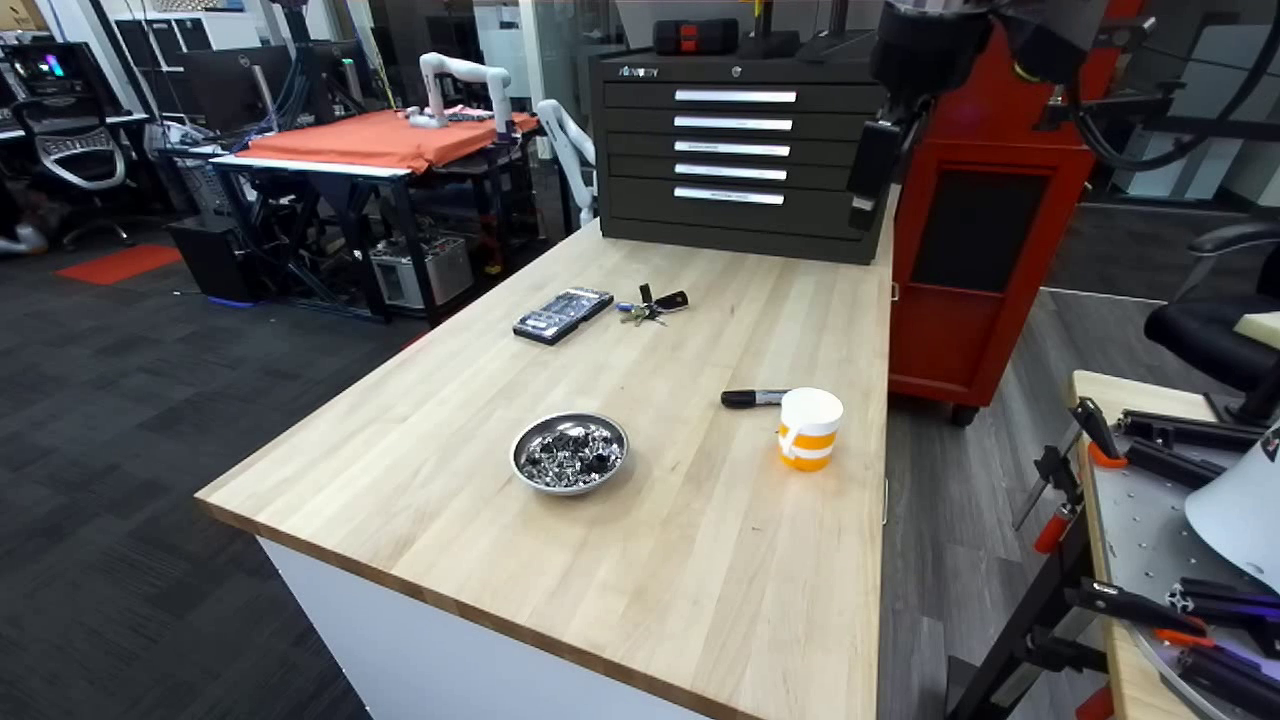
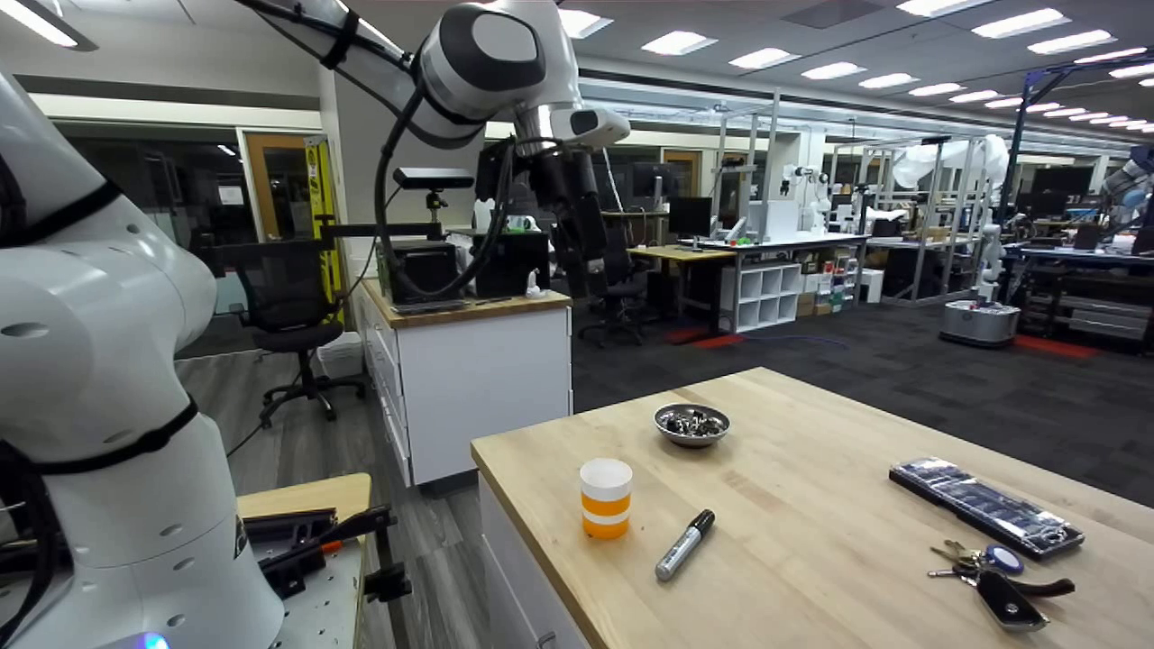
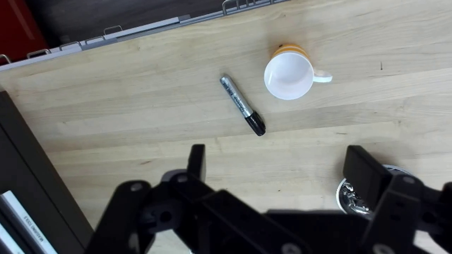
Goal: Put the marker in the cup
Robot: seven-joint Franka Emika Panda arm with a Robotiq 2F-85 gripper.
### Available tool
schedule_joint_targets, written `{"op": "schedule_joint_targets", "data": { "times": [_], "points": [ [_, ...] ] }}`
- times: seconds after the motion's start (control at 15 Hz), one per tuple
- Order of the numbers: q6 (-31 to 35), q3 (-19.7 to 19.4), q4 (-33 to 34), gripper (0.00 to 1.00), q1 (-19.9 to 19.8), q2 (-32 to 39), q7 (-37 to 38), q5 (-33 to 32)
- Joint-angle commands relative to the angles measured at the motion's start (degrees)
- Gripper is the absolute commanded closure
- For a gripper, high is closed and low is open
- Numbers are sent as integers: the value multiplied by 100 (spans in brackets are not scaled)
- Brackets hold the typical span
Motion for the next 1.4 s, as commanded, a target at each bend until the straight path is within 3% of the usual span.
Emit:
{"op": "schedule_joint_targets", "data": {
  "times": [0.0,0.53,1.33],
  "points": [
    [578,-426,-261,0,111,-69,-659,-32],
    [1481,-1111,-500,0,149,159,-2465,116],
    [1814,-1821,-265,0,421,1221,-5380,926]
  ]
}}
